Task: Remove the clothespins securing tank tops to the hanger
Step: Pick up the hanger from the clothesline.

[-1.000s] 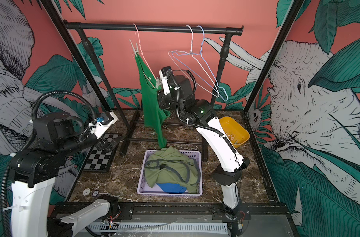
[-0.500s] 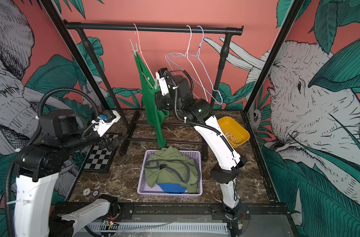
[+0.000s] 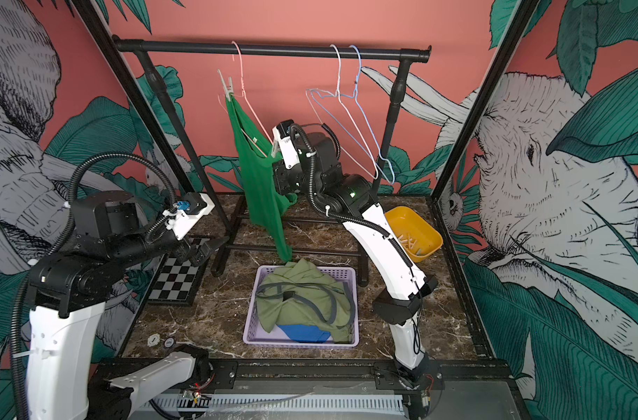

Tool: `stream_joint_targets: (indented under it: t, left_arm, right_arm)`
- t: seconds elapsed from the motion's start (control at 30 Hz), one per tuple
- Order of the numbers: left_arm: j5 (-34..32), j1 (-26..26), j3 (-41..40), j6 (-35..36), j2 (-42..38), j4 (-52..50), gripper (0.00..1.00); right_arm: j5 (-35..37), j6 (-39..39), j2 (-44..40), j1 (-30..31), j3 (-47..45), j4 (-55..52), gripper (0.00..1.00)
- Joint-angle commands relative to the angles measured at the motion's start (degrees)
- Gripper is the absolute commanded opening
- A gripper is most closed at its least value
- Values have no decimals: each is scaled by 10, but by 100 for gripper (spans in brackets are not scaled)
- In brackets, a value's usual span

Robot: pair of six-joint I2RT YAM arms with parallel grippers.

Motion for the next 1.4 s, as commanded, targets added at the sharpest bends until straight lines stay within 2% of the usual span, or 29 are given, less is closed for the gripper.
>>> stream_joint_targets:
  t: [0.0, 0.33, 0.53, 0.83, 1.03, 1.37]
  left_arm:
    - [8, 2, 4, -3, -2, -5, 99]
    - [3, 3, 2, -3, 0, -5, 99]
    - [-1, 3, -2, -2, -2, -4, 99]
    - [-2, 3, -4, -2, 1, -3, 99]
    - [-3, 3, 4, -1, 4, -4, 99]
    - [-1, 3, 17, -4, 12, -9, 99]
  right_arm:
    - [-15, -20, -10, -2, -6, 80, 0]
    - [11, -24, -27, -2, -42, 205, 0]
    - [12, -23, -27, -2, -46, 232, 0]
    - [29, -26, -74, -2, -133, 326, 0]
    - [30, -33, -91, -2, -147, 343, 0]
    - [19, -24, -75, -2, -91, 329, 0]
